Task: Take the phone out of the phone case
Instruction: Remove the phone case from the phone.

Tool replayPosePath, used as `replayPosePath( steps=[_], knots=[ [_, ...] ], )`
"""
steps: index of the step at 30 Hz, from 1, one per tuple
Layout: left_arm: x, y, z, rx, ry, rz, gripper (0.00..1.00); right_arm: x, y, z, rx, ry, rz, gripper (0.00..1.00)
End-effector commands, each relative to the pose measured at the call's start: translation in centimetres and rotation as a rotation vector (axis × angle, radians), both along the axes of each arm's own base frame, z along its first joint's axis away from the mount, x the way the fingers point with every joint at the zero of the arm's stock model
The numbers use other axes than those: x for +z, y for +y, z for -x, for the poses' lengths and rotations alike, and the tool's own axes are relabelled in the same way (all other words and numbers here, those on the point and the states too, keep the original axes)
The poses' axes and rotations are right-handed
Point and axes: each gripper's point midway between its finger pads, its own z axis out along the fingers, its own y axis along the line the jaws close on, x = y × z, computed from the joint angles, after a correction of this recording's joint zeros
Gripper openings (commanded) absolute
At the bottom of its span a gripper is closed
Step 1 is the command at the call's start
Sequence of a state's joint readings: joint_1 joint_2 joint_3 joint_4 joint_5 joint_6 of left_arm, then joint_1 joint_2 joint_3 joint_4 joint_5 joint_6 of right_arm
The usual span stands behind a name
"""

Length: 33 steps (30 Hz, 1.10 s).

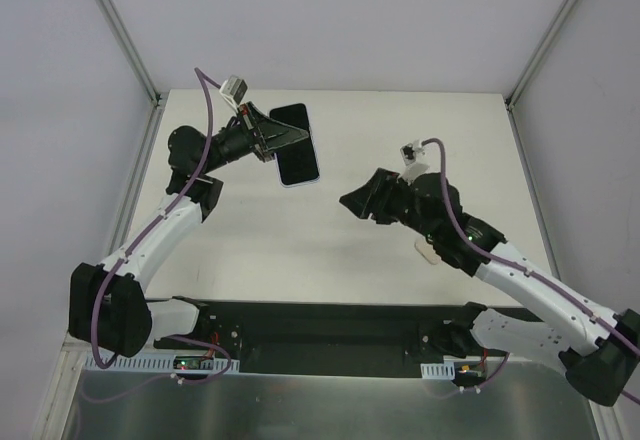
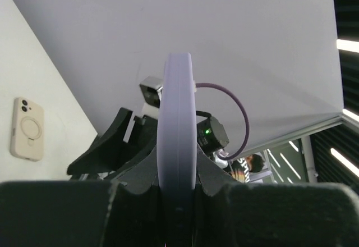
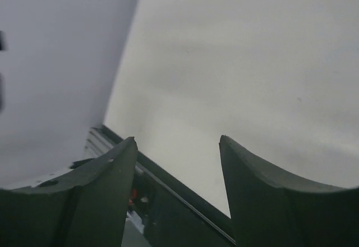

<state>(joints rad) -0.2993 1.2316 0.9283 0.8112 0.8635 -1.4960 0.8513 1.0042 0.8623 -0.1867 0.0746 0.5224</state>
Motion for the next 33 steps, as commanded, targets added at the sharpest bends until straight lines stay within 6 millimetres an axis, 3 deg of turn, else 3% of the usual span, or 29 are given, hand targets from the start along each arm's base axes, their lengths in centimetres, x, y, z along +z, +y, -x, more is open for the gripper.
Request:
replayPosePath(
  steps=[1, 2, 6, 14, 33],
  knots=[
    [2.3, 0.5, 0.7, -0.032, -0.062, 0.099, 0.0, 9.7, 2.6, 1.2, 0.212, -0.183, -0.378, 0.64],
    [2.3, 0.6, 0.6, -0.039, -0.04, 0.113, 0.0, 11.0, 2.7, 1.2, 0.223, -0.201, -0.408, 0.64],
    [2.0, 0.5, 0.3, -0.041, -0.019, 0.127, 0.0, 13.1, 3.0, 0.7, 0.222, -0.192, -0.445, 0.64],
    [1.7, 0.5, 0.0, -0.033, -0.016, 0.121, 0.0, 15.3, 3.4, 0.7, 0.202, -0.23, -0.38, 0.64],
    [1.9, 0.5, 0.1, -0.035, -0.025, 0.118, 0.0, 13.3, 4.6, -0.8, 0.187, -0.177, -0.325, 0.63]
  ],
)
